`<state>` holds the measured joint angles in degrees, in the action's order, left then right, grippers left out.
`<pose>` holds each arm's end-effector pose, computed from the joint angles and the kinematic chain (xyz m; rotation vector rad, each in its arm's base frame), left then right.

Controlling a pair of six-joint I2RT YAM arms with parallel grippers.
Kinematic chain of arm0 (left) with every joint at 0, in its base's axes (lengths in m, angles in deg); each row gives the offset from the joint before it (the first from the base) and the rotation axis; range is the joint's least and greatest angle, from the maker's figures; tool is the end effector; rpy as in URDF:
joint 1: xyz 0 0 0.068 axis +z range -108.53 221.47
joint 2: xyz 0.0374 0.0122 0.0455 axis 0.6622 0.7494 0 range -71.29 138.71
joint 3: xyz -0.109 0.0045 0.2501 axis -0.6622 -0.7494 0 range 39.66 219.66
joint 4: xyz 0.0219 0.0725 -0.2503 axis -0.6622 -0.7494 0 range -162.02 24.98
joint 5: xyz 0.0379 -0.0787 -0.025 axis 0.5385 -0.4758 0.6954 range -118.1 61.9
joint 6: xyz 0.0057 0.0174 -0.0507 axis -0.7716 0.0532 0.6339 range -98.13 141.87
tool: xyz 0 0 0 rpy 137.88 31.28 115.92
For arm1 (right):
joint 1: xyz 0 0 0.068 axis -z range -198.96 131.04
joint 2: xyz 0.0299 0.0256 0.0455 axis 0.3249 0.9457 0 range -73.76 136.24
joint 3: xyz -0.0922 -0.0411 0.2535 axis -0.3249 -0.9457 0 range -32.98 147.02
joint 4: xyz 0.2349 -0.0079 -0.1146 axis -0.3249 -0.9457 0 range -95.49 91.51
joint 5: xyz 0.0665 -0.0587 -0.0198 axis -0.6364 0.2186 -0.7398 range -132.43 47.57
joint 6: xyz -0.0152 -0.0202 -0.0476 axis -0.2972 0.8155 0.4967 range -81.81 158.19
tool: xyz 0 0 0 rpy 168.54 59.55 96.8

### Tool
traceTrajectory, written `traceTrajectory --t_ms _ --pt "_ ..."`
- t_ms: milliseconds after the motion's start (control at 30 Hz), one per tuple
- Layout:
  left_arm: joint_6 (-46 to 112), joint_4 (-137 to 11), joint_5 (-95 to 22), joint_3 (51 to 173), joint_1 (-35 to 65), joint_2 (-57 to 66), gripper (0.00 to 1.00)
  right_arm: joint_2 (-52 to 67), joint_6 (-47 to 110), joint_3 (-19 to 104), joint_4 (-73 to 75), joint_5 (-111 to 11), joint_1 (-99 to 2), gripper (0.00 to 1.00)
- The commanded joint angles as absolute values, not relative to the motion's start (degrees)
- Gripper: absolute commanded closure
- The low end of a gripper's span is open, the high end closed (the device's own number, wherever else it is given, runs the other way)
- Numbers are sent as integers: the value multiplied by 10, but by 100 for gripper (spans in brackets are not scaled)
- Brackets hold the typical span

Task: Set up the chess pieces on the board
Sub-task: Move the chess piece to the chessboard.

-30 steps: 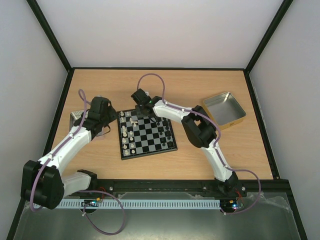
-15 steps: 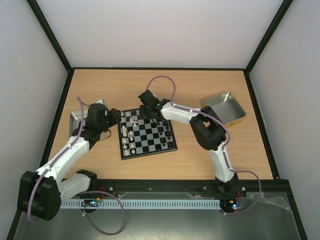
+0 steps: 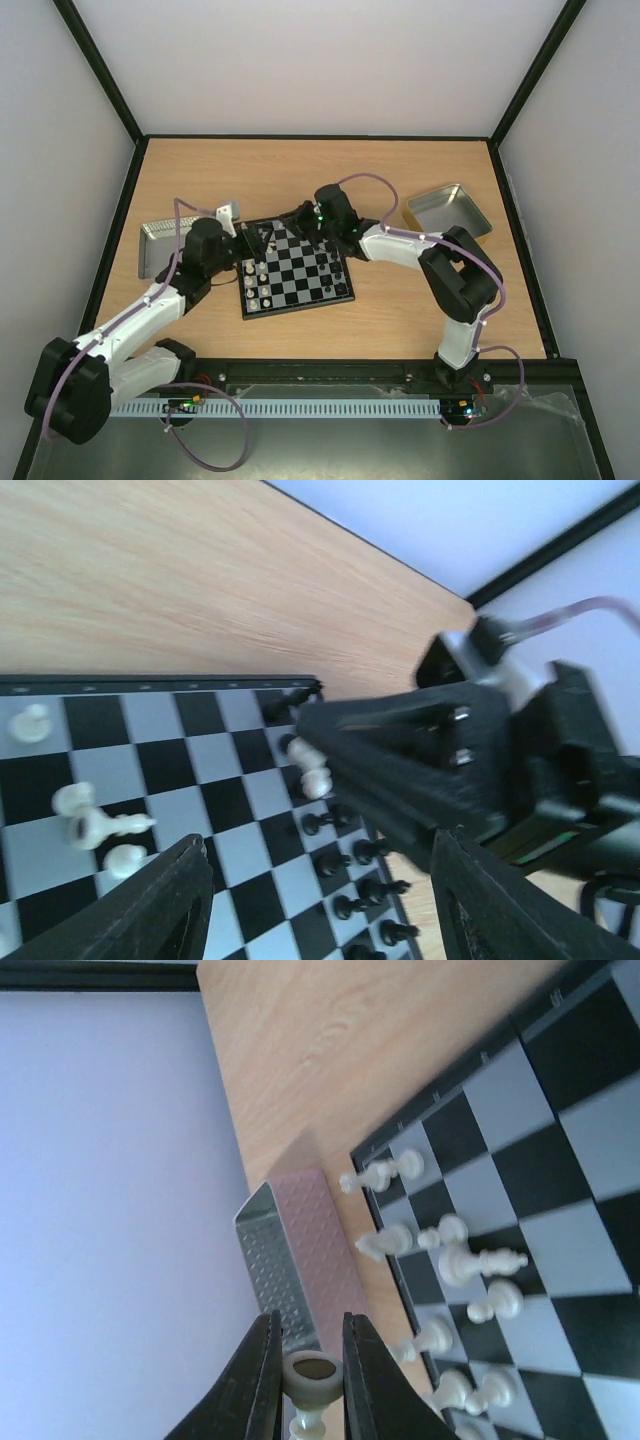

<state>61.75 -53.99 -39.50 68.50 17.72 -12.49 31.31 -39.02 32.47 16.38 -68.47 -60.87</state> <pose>0.2063 -0.0983 0.2336 -0.1397 2.0035 -0.9240 0.2960 0.2867 0.2141 0.3927 2.4167 1.6207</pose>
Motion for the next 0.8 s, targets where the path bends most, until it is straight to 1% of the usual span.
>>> traceTrajectory --t_ms 0,133,200,333,467,533,633,767 --pt "605 -465 -408 677 154 -110 39 285 -537 270 293 -733 -610 92" --pt "617 -490 -376 695 146 -78 48 268 -579 246 318 -735 -611 92" --pt "618 -493 -385 704 143 -62 52 265 -594 241 328 -739 -611 92" --pt "618 -483 -399 709 133 -44 55 265 -606 238 336 -745 -612 92" --pt "615 -474 -404 712 130 -39 64 262 -604 238 336 -742 -615 93" --pt "614 -470 -405 712 129 -39 64 262 -602 239 334 -742 -616 92" --pt "608 -464 -407 710 128 -45 61 263 -600 239 332 -743 -615 93" --pt "603 -455 -401 699 126 -63 60 266 -596 240 327 -739 -616 93"
